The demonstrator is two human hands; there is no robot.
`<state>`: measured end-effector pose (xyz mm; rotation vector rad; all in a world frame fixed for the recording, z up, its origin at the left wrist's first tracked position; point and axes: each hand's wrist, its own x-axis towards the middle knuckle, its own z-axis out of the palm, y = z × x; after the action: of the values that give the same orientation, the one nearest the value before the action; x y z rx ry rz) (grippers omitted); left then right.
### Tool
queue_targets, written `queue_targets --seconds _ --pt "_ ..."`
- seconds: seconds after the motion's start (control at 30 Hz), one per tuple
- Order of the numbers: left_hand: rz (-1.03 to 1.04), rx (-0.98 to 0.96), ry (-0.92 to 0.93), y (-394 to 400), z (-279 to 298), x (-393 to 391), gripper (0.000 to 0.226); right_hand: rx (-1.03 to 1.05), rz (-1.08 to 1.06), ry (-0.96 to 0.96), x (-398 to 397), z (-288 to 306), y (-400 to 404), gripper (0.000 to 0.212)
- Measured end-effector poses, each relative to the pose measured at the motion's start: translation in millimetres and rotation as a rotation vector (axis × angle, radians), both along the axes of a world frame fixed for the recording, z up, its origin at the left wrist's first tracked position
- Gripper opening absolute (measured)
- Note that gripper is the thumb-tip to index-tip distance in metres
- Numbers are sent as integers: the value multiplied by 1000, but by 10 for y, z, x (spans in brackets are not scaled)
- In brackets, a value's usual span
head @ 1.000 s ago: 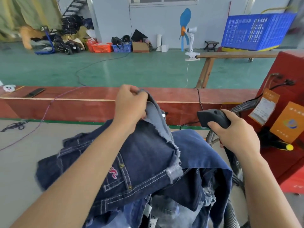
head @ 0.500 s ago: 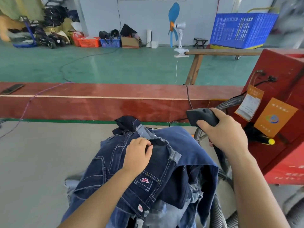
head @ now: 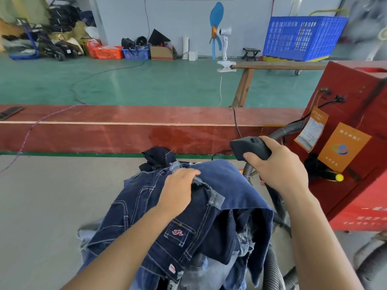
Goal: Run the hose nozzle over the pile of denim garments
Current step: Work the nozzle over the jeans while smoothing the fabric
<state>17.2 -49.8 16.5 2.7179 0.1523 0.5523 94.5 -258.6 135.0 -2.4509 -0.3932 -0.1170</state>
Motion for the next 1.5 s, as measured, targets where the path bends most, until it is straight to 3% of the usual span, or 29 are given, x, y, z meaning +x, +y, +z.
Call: queue_targets --seconds 0.07,0.13,0.17,0.23,0.27,0.33,0.4,0.5,0.53,0.6,0.63,0.73,0.8,1.0,1.07,1.13,1.17,1.23,1.3,1.37,1.43,1.5 --pt "-82 227 320 0 114 212 53 -4 1 4 -5 -1 14 47" --pt "-114 466 451 3 213 313 43 -4 7 7 -3 -6 31 50" --pt "-125 551 417 13 283 327 35 -3 11 4 1 -13 35 50" --pt "-173 711 153 60 432 307 21 0 13 -1 30 -23 25 50" --pt "-175 711 -17 90 476 270 15 -3 11 -1 43 -25 21 51" --pt "-127 512 -292 160 479 135 14 -8 7 2 59 -34 19 52" --pt "-18 337 -185 174 379 31 7 4 -13 2 75 -31 13 52" --pt "76 212 322 214 36 -35 29 1 -14 10 53 -18 26 51" --pt "98 141 319 192 15 -82 32 1 -11 7 46 -16 23 50" --pt "96 27 52 70 -12 -178 23 -3 -3 -3 47 -29 23 52" --pt "55 26 12 -33 -40 -230 22 -9 -1 -6 46 -34 24 53" --pt "-22 171 204 -362 -138 -387 49 -19 1 -5 34 -23 41 54" --pt "-11 272 290 -422 -201 -397 44 -26 2 -1 24 -25 49 54" --pt "-145 140 -23 -249 35 -491 27 -25 7 -5 33 -54 53 51" --pt "-215 290 272 -238 32 -587 28 -29 2 1 39 -45 44 51" --pt "-270 283 673 -272 -55 -634 33 -37 8 12 30 -40 50 50" --pt "-263 218 656 -279 -74 -614 34 -40 11 15 26 -39 51 49" --pt "-148 5 366 -272 -58 -520 26 -40 13 10 20 -43 53 48" --pt "-101 -22 150 -266 -44 -436 22 -37 12 5 24 -43 57 49" --pt "-111 58 179 -254 -132 -372 35 -40 14 3 22 -37 62 50" --pt "-60 86 244 -258 -161 -334 36 -43 20 -1 15 -33 71 49" --pt "-5 76 180 -255 -104 -235 33 -48 23 -6 14 -36 76 48"
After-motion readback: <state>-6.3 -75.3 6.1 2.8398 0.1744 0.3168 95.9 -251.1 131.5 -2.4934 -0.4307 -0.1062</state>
